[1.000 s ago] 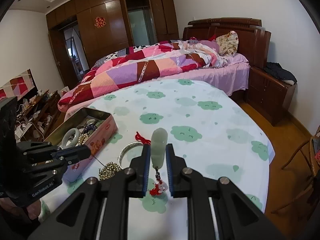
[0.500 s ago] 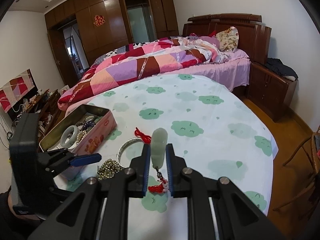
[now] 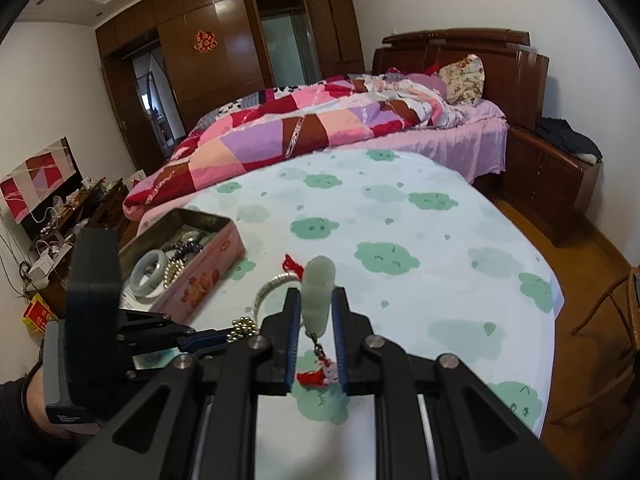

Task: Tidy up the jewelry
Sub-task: 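Lift the jade pendant and gold chain and carry both over the tin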

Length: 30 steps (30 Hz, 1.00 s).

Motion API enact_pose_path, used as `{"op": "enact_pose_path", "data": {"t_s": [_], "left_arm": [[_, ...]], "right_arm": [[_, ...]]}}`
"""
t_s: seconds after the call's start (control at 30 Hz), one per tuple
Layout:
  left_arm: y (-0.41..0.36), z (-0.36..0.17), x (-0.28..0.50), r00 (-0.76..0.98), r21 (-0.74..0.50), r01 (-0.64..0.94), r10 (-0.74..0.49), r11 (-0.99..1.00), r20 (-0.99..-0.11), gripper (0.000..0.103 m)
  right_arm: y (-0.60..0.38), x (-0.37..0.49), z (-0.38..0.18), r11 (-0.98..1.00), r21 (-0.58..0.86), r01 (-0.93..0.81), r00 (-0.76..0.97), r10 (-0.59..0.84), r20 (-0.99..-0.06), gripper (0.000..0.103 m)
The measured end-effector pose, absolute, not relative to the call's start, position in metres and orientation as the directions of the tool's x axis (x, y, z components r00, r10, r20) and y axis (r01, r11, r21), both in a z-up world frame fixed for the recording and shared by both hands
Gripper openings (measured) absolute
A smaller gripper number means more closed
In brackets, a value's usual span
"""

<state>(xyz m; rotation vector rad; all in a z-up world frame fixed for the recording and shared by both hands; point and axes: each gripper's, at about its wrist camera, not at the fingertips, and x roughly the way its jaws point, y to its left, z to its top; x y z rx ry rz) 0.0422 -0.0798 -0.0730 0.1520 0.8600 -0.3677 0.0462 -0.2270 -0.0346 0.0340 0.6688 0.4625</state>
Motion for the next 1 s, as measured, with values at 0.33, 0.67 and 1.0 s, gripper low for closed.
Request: {"op": "enact_pose_path", "data": {"t_s": [0.33, 0.67, 1.0], "left_arm": [[-0.039, -0.006, 0.022, 0.720, -0.045, 0.317, -0.271, 0.947, -0.638, 0.004], [0.019, 0.023, 0.017, 0.787, -0.043, 0.195, -0.182, 0.980, -0.590, 0.004], [0.077, 0.019, 0.018, 0.792, -0.057, 0.045, -0.071, 0.997, -0.607, 0.004]], "right_arm": [[-0.219, 0.040, -0.004, 0.880, 0.191, -0.436, 0.708, 0.466, -0.531, 0.018], [-0.177, 0.040, 0.024, 0.825, 0.167, -0.540, 0.682, 0.545, -0.488, 0.018], [-0.132, 0.048, 0.031, 0.764, 0.154, -0.626, 0.630, 0.613, -0.476, 0.018]]}}
